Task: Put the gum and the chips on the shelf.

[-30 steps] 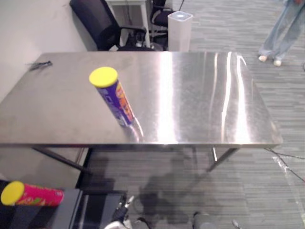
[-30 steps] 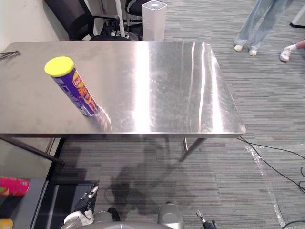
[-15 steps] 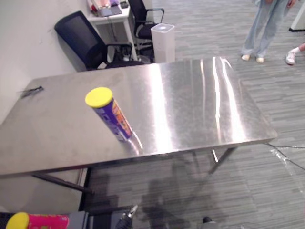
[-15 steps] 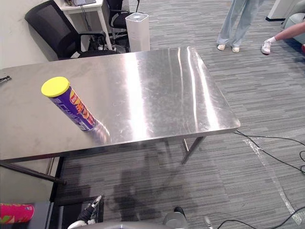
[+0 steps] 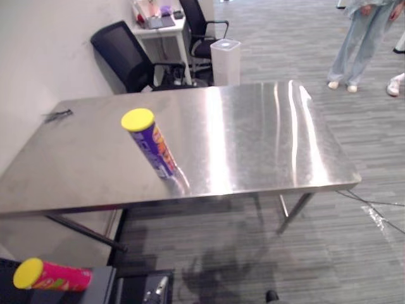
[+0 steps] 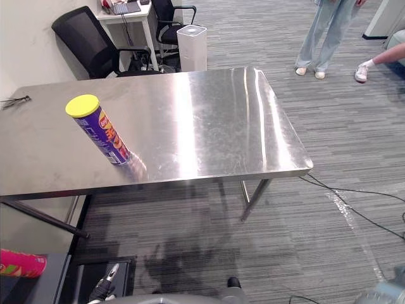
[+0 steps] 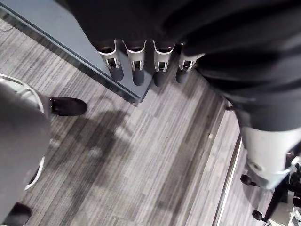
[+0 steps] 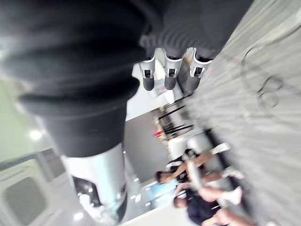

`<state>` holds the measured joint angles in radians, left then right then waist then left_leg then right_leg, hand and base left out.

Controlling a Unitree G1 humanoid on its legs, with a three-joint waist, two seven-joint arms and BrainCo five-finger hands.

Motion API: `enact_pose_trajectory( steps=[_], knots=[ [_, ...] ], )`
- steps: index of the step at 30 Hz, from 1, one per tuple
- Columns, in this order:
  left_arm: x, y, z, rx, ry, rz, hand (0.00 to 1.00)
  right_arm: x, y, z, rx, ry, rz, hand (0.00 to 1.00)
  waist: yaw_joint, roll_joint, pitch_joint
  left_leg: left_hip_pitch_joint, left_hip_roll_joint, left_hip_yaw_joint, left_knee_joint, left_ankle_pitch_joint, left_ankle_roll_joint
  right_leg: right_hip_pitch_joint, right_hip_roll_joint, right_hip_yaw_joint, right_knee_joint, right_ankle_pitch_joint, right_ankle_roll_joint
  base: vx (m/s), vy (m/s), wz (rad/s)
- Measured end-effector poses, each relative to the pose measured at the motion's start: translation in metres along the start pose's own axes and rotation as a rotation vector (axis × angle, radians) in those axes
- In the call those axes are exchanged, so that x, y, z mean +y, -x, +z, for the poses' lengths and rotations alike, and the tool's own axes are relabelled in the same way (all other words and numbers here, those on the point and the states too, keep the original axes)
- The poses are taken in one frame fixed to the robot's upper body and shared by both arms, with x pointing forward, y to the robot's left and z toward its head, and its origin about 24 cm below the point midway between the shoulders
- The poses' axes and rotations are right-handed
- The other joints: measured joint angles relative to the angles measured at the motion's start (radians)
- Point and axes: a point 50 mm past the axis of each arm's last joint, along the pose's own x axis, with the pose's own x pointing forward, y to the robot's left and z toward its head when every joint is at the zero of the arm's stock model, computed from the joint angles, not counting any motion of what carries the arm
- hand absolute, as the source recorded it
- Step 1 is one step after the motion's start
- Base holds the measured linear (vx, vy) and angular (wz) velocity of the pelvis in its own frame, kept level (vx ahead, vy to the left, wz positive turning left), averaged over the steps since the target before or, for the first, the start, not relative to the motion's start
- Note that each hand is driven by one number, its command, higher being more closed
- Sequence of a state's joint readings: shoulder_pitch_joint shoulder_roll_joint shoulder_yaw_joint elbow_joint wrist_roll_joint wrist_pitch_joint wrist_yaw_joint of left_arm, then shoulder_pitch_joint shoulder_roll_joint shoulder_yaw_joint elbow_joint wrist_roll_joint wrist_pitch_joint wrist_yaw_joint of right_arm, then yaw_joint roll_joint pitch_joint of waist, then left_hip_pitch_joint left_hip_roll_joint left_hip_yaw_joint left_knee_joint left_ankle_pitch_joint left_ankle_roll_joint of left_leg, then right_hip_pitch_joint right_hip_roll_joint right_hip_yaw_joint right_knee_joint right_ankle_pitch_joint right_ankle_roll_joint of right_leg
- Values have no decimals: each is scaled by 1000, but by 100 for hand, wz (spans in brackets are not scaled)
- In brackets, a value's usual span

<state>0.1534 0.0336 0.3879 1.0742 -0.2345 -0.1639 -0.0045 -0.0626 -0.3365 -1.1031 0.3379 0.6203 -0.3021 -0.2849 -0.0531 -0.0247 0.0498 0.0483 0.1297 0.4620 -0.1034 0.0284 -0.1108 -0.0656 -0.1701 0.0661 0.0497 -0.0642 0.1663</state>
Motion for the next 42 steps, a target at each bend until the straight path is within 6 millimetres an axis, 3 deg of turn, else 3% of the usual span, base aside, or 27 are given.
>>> enact_pose_trajectory(
  steps=[3,6,9,15,22,26,30,37,42],
  knots=[
    [-4,0,-1,5,-27,-17,0,54,10,23,-160,-8,160,0,0,-11,-13,-10,-4,-18,0,5,1,0,0,-9,1,2,2,47,-17,15],
    [-9,-1,2,0,-83,-48,0,113,36,35,-250,-45,384,0,-1,-23,-18,-29,-5,-51,0,11,6,1,-1,-33,-2,4,-1,32,-12,24],
    [-13,-1,3,-2,-124,-70,0,151,62,38,-278,-71,599,0,3,-22,-18,-31,-7,-87,4,16,9,19,-4,-58,-5,5,-2,27,-10,28],
    [-18,-2,5,-8,-199,-111,0,203,116,22,-200,-49,1073,0,27,-20,-16,-42,-10,-123,2,28,14,26,-7,-79,-5,8,-5,-14,2,15],
    [-31,-4,13,-32,-297,-179,0,232,167,0,-57,-56,1391,0,40,5,33,-51,-15,-175,0,45,17,50,-10,-125,-15,6,-4,-67,3,19],
    [-33,-4,16,-44,-302,-192,0,234,184,-9,-9,-41,1481,0,51,6,42,-66,-15,-199,0,46,17,51,-11,-146,-18,5,-5,-19,7,15],
    [-36,-5,20,-64,-299,-199,0,249,208,-22,62,-19,1595,0,62,6,56,-67,-15,-206,2,51,19,59,-10,-155,-25,6,-5,38,-4,5],
    [-39,-5,23,-75,-296,-207,0,263,231,-41,157,55,1702,0,85,7,62,-66,-17,-234,7,51,19,92,-9,-186,-45,7,-5,70,-12,12],
    [-40,-5,25,-82,-285,-207,0,284,246,-39,151,57,1756,0,85,10,82,-66,-18,-246,3,51,19,98,-9,-197,-46,7,-5,-18,-2,5]
  ],
)
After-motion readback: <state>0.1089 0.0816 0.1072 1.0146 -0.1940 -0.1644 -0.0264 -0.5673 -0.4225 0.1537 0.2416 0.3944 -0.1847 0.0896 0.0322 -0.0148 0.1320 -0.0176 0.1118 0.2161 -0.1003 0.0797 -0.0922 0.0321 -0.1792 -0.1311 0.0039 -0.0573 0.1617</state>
